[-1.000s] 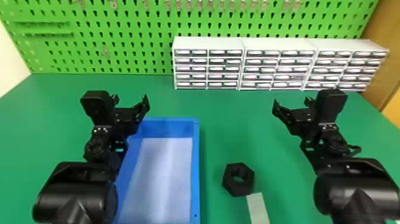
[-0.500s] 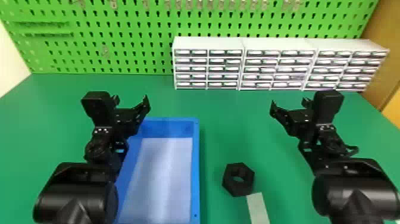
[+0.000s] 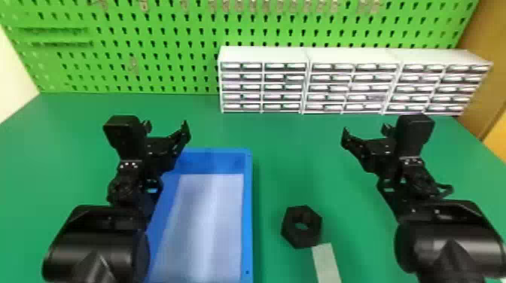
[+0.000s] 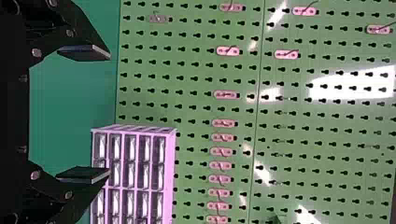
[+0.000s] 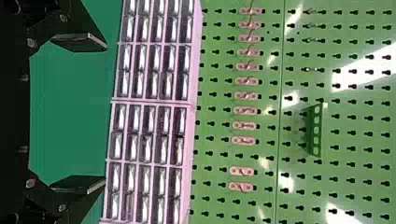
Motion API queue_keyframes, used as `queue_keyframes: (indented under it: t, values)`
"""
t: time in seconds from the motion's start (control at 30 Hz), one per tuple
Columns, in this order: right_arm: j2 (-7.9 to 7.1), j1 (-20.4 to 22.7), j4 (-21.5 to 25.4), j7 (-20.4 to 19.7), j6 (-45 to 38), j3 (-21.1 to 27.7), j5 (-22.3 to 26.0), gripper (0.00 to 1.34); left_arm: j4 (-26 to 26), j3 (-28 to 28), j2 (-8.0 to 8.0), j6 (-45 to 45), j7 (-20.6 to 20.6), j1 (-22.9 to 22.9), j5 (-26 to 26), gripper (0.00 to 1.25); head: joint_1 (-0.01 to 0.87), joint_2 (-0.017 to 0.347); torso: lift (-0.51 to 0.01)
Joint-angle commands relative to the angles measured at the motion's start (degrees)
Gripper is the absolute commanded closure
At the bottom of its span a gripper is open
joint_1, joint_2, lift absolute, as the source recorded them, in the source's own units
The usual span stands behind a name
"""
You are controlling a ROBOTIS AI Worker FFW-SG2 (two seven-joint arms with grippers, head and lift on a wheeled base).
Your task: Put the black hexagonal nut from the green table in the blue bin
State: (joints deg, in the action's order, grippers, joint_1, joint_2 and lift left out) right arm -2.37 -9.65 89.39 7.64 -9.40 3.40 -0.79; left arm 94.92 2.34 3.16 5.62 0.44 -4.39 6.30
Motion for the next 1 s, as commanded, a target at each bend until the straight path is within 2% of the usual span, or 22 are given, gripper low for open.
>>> queue_keyframes:
  t: [0.0,0.27,0.6,0.8,0.97]
  values:
    - [0.0,-0.02,0.0,0.0,-0.26,-0.23,0.0,0.28,0.0,-0.05,0.0,0.0,0.0,0.0,0.03,0.38,0.686,0.051,-0.096]
    - [-0.88,-0.55,0.35,0.0,-2.29,-1.55,2.28,0.28,0.0,-0.23,0.0,0.0,0.0,0.26,0.03,0.38,0.686,0.051,-0.096]
    - [-2.37,-1.87,5.18,0.27,-11.6,-2.52,1.58,0.27,0.0,-0.31,0.0,0.0,0.0,0.26,0.03,0.38,0.686,0.051,-0.096]
    - [-4.22,-4.33,7.65,3.78,-19.69,-3.92,0.35,0.27,0.0,-0.31,0.0,0.0,0.0,0.26,0.03,0.38,0.686,0.051,-0.096]
    - [-4.75,-6.52,9.14,7.12,-25.4,-4.89,-3.16,0.27,0.0,-0.31,0.0,0.0,0.0,0.26,0.03,0.38,0.686,0.051,-0.096]
